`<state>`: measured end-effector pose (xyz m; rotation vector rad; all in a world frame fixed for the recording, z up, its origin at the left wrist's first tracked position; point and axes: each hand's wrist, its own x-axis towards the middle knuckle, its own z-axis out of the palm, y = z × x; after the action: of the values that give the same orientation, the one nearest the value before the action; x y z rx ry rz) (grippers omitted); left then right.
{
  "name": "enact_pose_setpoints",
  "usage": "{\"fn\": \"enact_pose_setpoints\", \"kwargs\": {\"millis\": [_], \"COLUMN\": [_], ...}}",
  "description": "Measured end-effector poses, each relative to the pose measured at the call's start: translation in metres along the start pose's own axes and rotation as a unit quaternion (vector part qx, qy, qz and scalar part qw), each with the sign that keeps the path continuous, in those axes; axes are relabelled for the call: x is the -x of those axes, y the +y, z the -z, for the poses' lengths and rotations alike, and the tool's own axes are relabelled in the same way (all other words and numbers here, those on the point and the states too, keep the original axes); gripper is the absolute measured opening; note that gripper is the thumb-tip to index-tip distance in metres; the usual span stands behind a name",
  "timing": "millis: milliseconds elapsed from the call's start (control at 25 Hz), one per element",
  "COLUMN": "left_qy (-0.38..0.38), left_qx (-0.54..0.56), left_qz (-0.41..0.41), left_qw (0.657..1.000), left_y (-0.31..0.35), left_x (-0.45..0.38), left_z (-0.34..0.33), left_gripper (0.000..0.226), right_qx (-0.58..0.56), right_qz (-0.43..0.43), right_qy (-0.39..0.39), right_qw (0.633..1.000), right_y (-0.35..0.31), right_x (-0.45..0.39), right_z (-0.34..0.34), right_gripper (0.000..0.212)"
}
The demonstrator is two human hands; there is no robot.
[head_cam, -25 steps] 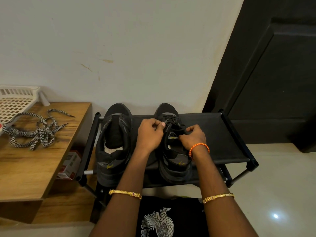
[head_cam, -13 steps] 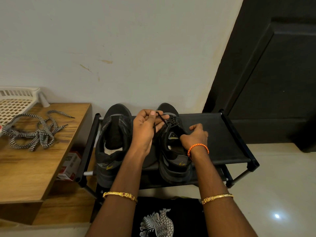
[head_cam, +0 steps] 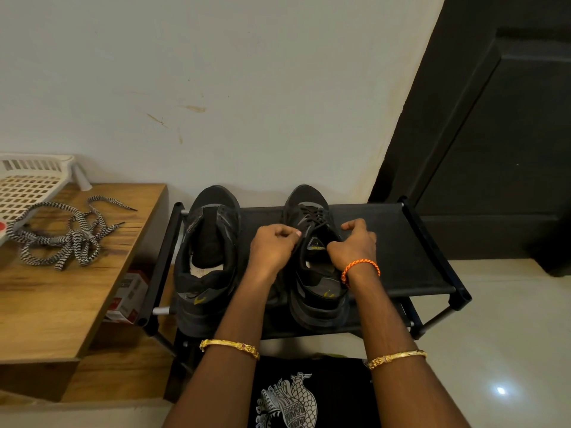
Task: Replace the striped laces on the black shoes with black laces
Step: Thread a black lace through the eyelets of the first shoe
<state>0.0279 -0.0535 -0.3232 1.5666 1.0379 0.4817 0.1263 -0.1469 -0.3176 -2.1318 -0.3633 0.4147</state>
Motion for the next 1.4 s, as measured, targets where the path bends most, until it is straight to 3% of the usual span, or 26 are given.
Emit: {"fn": "enact_pose_setpoints", "kwargs": {"millis": [80,200,320,400,480,560,640,760,920,1080,1280,1400], "left_qy": [0.027,0.01,0.011,-0.02,-0.092,-0.127,-0.094,0.031,0.138,0.189,0.216,0.257], "left_qx": [-0.076,-0.058,0.08,0.216,0.292,0.282,0.266,0.239,0.263,0.247,0.242,0.134], "left_qz": [-0.071,-0.05,-0.085,-0.132,-0.165,-0.185,-0.178,-0.138,-0.055,-0.016,0.046,-0.036], "left_qw": [0.994,0.997,0.993,0.967,0.938,0.933,0.943,0.961,0.953,0.95,0.945,0.956], "left_y": [0.001,0.004,0.017,0.03,0.044,0.05,0.05,0.04,0.024,0.02,0.025,0.027], "left_x": [-0.001,-0.001,0.006,0.014,0.021,0.026,0.027,0.018,0.008,0.002,0.004,0.013], "left_z": [0.002,0.003,0.004,0.01,0.015,0.016,0.015,0.02,0.03,0.032,0.033,0.031], "left_gripper": [0.011,0.015,0.015,0.016,0.021,0.027,0.031,0.04,0.015,0.005,0.01,0.031], "right_qx": [0.0,-0.002,-0.033,-0.086,-0.114,-0.166,-0.22,-0.264,-0.294,-0.26,-0.231,-0.287], "right_qz": [0.001,0.027,0.091,0.144,0.195,0.198,0.176,0.163,0.144,0.089,0.045,0.039], "right_qy": [-0.006,-0.007,0.01,-0.006,-0.07,-0.16,-0.2,-0.147,-0.053,0.027,0.025,0.007], "right_qw": [1.0,1.0,0.995,0.986,0.972,0.953,0.938,0.939,0.943,0.961,0.972,0.957], "right_y": [0.0,-0.003,-0.012,-0.023,-0.035,-0.045,-0.05,-0.047,-0.025,0.008,0.021,0.015], "right_x": [0.0,0.002,0.01,0.019,0.03,0.04,0.042,0.032,0.009,-0.009,-0.019,-0.016], "right_z": [0.001,0.003,0.007,0.01,0.011,0.012,0.016,0.037,0.074,0.079,0.069,0.068], "right_gripper": [0.045,0.032,0.014,0.012,0.017,0.023,0.023,0.014,0.007,0.007,0.018,0.011]}}
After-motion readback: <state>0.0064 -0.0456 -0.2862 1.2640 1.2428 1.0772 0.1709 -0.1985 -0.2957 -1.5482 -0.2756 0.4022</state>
